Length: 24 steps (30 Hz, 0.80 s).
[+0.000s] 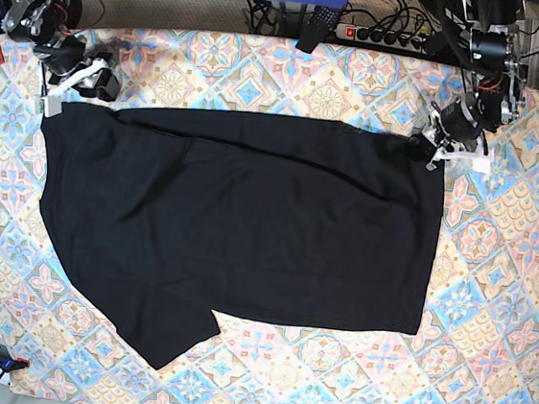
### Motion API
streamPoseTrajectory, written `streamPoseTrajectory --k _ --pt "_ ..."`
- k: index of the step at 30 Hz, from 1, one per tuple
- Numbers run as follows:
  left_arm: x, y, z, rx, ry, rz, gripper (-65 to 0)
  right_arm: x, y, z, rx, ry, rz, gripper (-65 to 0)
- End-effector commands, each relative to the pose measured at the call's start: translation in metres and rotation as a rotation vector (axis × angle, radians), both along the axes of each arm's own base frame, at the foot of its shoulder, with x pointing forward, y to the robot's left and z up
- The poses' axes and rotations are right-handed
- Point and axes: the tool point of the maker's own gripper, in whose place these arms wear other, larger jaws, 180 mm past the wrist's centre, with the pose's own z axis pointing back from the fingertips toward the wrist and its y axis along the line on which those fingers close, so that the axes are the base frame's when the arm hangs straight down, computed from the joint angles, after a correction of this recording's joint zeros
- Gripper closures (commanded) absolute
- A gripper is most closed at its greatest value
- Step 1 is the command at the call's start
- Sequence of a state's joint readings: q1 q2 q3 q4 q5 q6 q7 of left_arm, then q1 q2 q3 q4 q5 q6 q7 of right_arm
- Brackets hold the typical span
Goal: Fold the T-shirt properly
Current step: 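Pull the grasped shirt edge toward the robot with both grippers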
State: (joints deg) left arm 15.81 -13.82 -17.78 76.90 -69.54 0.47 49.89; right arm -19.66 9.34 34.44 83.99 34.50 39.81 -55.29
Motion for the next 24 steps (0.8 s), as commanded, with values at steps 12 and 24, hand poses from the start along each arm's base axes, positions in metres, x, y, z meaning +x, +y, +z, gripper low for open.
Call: streamPoseTrajectory --k 12,24 --pt "-0.010 0.009 0.010 0.015 -0.013 -0.017 0.0 0.034 -0.007 -0.001 0.055 -0.057 -0.056 -37.4" --pt "-0.011 0.034 0.015 0.079 -0.004 -0.042 0.0 0.070 0.000 -0.019 0.178 -0.074 -0.128 -38.5"
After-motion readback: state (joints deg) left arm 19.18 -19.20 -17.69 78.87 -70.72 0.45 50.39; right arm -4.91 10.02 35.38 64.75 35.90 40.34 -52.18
